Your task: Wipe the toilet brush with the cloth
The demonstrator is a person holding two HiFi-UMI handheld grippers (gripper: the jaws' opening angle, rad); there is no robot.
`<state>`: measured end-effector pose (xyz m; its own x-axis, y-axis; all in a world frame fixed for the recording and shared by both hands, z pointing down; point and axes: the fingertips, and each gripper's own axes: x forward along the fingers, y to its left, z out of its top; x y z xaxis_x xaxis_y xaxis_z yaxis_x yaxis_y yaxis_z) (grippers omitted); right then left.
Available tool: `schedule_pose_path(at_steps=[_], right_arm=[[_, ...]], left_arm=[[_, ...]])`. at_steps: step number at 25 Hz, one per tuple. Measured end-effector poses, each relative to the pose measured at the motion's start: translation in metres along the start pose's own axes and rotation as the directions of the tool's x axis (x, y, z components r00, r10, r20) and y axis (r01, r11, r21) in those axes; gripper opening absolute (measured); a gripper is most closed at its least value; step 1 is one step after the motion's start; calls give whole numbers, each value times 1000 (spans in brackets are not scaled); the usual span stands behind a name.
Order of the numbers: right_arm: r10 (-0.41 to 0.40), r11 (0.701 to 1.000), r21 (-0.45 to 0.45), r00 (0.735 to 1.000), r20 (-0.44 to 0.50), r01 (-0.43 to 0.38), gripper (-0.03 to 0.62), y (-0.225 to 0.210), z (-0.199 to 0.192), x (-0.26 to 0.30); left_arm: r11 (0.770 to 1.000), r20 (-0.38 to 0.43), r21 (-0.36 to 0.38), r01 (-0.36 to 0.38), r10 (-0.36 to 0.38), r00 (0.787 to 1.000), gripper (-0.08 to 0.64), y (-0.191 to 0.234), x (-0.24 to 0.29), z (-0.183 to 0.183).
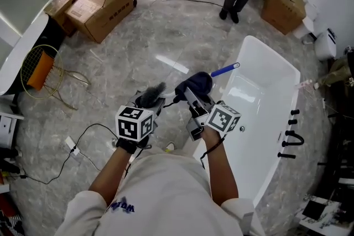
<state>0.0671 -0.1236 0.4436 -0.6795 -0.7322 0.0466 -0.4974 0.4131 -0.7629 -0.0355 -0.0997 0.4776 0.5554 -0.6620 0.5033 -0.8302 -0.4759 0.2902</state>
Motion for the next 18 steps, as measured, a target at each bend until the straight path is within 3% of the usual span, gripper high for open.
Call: schedule_pose_path(at_steps=[9, 18], right_arm=[[-94, 995, 29, 991, 98, 92, 173, -30, 34, -20], [-68, 997, 30, 996, 59, 66, 169, -26, 23, -16]], left_arm=[[1000, -13, 14, 3, -2, 1000, 189, 13, -7, -4], [1000, -18, 8, 3, -3, 1000, 189, 13, -4, -9]])
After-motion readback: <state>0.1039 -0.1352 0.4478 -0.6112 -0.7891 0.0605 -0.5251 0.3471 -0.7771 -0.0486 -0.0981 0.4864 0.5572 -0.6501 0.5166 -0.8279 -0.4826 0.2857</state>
